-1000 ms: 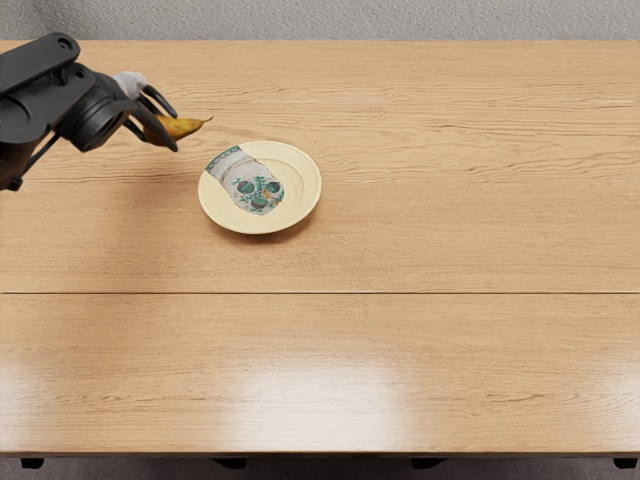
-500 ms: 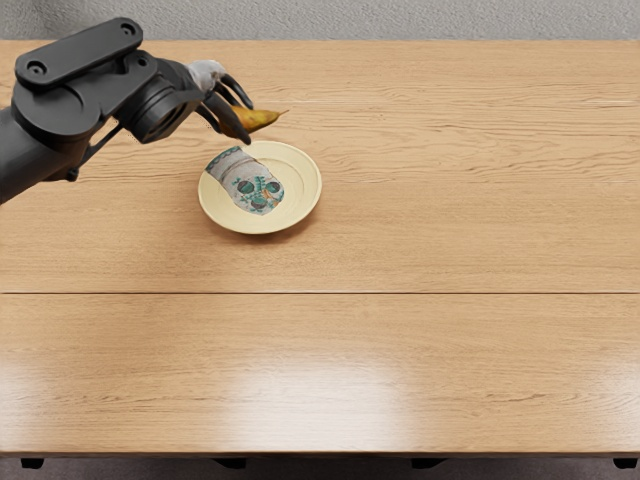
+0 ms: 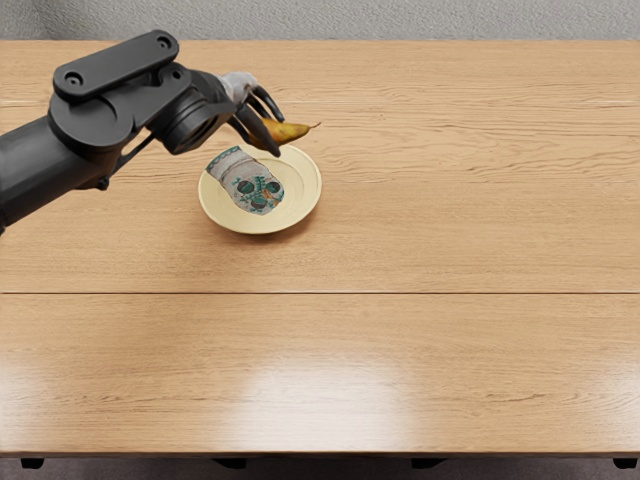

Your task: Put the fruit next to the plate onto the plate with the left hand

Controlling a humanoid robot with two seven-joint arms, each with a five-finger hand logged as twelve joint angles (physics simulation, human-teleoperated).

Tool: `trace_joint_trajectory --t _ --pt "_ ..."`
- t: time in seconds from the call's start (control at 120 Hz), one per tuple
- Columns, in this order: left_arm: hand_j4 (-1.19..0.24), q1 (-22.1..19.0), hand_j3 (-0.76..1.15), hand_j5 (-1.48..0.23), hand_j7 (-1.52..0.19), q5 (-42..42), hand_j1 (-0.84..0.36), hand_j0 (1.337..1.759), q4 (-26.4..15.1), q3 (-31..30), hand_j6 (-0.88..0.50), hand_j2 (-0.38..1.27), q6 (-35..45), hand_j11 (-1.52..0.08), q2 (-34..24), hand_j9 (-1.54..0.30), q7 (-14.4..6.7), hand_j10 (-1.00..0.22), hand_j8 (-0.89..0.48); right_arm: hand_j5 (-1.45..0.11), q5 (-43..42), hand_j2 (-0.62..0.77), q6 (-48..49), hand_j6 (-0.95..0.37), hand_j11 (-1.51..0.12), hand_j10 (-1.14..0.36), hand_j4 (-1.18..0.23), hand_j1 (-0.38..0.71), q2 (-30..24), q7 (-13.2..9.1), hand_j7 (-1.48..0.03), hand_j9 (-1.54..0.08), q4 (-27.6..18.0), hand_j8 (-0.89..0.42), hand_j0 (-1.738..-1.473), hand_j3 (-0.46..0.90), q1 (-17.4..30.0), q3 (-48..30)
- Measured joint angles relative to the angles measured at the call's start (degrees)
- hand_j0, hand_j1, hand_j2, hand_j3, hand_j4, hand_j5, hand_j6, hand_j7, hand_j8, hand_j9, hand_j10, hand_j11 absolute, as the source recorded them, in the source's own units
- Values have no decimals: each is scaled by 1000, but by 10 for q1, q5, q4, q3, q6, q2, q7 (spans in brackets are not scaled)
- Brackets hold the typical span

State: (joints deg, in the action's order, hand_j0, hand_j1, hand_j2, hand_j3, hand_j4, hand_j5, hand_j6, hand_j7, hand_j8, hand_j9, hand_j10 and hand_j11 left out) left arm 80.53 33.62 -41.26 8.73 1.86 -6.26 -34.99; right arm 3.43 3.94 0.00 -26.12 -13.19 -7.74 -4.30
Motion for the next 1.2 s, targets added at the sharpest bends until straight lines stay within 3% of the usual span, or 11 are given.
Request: trace_joint_trajectory --t 0.283,0.442,0.683,0.75,0.958,1.1,1.2 --pt "-831 0 0 -1056 -1068 -2 -301 1652 1 7 -476 374 1 -1087 8 -1088 0 -786 -476 0 1 0 -2 0 0 0 0 -349 0 1 0 0 3 0 -1658 0 15 -1" --pt "-838 -5 0 -1036 -1046 -5 -313 1653 1 10 -483 403 2 -1069 8 -1067 0 -786 -484 0 2 0 -5 0 0 0 0 -349 0 5 0 0 66 0 -1658 0 74 -1" --pt "-840 -4 0 -1017 -1024 -6 -320 1653 1 12 -486 420 2 -1047 16 -1045 0 -776 -491 0 2 0 -6 0 0 0 0 -349 0 6 0 0 85 0 -1658 0 95 -1" --pt "-756 -4 0 -893 -897 -6 -275 1655 1 18 -469 367 4 -915 11 -913 0 -682 -470 0 2 0 -6 0 0 0 0 -349 0 6 0 0 86 0 -1658 0 96 -1" --pt "-323 -4 0 -389 -390 -7 64 1657 7 29 -220 143 7 -396 10 -396 0 -304 -220 0 2 0 -6 -1 0 0 -1 -349 0 6 0 0 87 -1 -1658 0 97 0" --pt "-174 -4 0 -209 -209 -12 193 1657 8 41 -122 74 7 -212 11 -212 0 -164 -122 0 2 0 -6 -1 0 0 -1 -349 0 6 0 0 87 -1 -1658 0 97 0" --pt "-114 -5 0 -138 -138 -62 245 1658 8 48 -83 47 5 -140 9 -140 0 -108 -83 0 2 0 -6 -1 0 0 -1 -349 0 6 0 0 87 -1 -1658 0 97 0"
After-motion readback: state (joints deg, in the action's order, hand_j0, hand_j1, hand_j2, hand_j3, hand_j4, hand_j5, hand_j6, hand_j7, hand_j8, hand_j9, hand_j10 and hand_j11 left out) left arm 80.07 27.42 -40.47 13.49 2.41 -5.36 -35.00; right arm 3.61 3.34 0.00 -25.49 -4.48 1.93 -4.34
